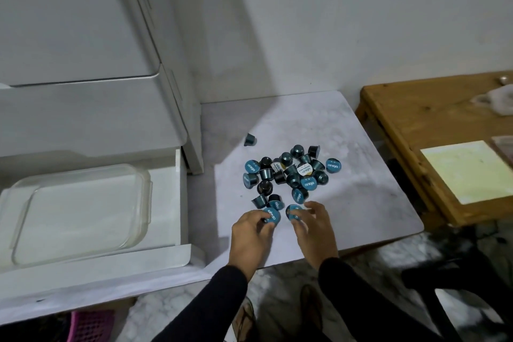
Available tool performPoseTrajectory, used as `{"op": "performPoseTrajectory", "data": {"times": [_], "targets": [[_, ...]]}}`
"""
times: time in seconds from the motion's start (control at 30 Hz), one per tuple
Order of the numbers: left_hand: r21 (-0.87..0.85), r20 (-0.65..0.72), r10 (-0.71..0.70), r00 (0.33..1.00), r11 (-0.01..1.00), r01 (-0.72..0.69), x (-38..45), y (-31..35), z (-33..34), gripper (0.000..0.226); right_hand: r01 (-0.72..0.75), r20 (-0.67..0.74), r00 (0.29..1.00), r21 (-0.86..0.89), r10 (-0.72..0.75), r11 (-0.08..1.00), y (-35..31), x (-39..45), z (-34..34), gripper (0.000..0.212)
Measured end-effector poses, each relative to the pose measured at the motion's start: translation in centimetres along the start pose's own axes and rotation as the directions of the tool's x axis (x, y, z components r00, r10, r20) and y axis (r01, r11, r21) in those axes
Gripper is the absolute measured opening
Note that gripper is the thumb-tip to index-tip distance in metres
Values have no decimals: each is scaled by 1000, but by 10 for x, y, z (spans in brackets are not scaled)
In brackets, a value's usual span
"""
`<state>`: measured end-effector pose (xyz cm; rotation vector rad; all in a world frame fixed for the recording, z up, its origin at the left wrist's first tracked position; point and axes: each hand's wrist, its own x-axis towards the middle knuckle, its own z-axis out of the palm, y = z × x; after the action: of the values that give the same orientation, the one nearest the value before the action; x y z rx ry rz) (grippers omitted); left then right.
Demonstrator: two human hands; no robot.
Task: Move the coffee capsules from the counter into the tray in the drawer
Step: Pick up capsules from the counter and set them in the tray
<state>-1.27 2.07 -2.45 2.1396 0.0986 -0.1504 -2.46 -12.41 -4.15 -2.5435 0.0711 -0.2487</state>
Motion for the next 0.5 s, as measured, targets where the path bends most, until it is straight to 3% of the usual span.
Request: {"op": "performPoseTrajectory", "data": {"times": [0.1,0.27,0.4,0.5], "targets": [[-88,14,-65,998,994,66,3,-1,1,13,-235,37,972,46,233,971,-7,4,1,14],[-233,1,-184,983,956,179,5,4,2,25,-445,87,895,186,437,876,-7,10,-6,13],[-264,-22,-211,977,944,198,8,15,1,24,-501,89,862,295,499,814,-9,22,-21,13],[-340,-66,-189,980,928,156,12,36,-7,24,-458,81,881,390,465,799,-15,40,-41,16]]}}
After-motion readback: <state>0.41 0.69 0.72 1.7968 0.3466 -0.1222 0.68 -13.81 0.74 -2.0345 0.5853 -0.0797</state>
